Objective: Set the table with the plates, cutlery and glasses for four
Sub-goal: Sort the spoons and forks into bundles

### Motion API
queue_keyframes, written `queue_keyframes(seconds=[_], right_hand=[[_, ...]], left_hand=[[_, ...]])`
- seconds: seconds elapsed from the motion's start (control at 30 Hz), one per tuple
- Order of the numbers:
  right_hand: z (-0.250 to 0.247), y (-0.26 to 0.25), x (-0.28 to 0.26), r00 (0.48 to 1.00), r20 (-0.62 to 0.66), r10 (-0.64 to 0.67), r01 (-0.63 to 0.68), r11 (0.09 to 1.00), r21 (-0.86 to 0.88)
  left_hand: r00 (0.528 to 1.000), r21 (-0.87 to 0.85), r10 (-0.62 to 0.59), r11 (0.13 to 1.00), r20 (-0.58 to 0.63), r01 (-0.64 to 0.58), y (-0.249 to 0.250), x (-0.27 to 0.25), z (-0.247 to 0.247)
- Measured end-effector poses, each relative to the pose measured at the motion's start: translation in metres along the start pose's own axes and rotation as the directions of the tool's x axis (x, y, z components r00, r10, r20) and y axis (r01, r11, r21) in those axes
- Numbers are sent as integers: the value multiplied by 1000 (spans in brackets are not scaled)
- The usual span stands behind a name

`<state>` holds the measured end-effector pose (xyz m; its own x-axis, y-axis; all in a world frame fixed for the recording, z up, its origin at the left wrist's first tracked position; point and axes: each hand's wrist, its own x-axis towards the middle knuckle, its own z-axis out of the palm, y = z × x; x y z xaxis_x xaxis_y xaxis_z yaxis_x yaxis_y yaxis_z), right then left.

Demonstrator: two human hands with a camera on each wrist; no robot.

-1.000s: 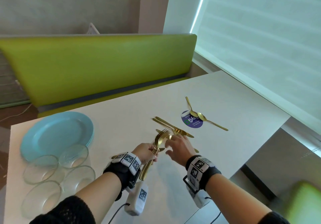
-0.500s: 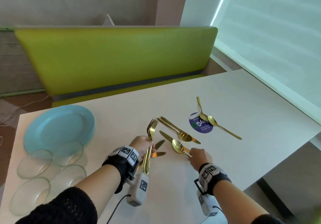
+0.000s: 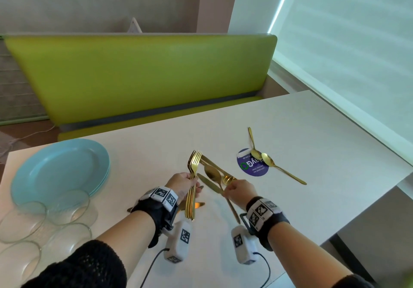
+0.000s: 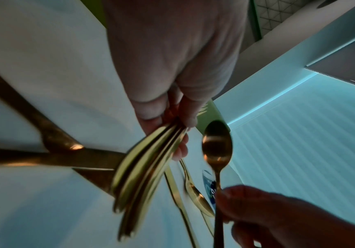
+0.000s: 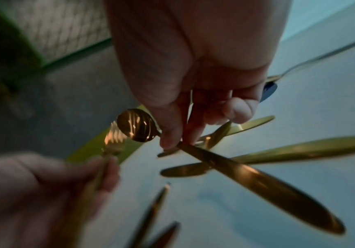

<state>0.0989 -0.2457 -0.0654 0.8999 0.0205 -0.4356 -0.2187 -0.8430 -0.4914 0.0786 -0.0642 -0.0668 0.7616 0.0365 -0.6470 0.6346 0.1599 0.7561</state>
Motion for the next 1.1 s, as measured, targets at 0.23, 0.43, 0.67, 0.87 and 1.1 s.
queue_keyframes(seconds=[0.23,0.43,0.67,0.87,1.1], right_hand=[[-2,-30,6,956,279,-86,-102,798,594],[8,-34,14,944,306,-120,-86,809,581],[17,-43,23,957,273,-99,-46,877,478],[10,-52,44,971,207,-117,58,962,267],[-5,-47,76,995,0,-97,90,923,-373]], left_hand=[[997,-64,19,998,79,-14,7,1,9],[992,-99,-7,995,126,19,8,1,11],[994,-119,-35,992,101,47,10,6,2],[999,-108,-46,993,-5,45,12,14,-10],[991,-126,-42,992,-124,26,14,25,-33]])
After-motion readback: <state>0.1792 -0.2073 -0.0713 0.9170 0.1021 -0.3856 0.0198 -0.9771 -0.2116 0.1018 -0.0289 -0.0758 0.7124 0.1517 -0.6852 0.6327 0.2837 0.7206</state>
